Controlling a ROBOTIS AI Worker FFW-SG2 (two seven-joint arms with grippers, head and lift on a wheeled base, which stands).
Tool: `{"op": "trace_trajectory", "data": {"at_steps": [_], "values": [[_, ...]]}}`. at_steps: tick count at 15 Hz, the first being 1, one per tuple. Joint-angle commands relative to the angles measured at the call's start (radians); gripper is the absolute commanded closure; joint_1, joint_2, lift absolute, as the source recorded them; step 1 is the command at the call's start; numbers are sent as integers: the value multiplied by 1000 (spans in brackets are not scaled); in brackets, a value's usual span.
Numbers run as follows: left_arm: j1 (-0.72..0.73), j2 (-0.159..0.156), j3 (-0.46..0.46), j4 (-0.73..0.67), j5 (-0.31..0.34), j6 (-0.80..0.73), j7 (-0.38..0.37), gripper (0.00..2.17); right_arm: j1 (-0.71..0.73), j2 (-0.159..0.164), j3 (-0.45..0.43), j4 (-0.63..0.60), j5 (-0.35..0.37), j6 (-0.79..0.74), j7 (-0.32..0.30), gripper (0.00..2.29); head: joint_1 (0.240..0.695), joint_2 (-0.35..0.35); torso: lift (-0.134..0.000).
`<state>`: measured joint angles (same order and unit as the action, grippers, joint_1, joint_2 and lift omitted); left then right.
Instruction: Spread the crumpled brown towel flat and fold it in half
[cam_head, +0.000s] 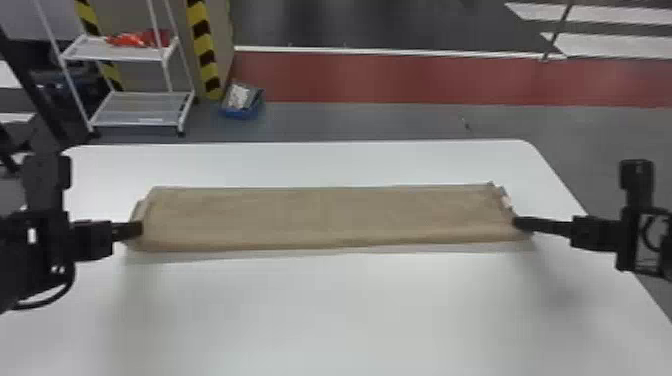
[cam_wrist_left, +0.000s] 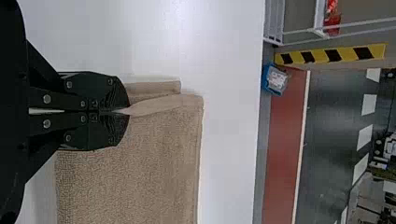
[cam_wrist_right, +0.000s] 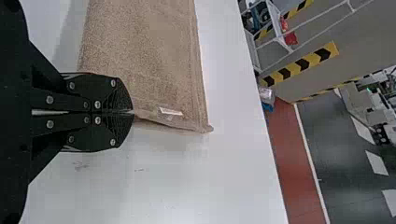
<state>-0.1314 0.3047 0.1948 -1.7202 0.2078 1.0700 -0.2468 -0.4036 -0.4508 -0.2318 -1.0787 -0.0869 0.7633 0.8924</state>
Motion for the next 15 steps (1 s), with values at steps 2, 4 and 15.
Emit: {"op": "trace_trajectory", "data": {"at_steps": [2,4,15], "values": [[42,2,25,-62,-1,40,-2,1339,57,-2,-38,-89,-1,74,10,1841,695,-45,-125],[64,2,41,-104,2,64,-2,1339,66,-2,-58,-129,-1,110,13,1841,695,-46,-125],[110,-1,60,-191,-10,46,21,137,92,-2,-49,-274,53,169,-10,174,695,-48,-125]]}}
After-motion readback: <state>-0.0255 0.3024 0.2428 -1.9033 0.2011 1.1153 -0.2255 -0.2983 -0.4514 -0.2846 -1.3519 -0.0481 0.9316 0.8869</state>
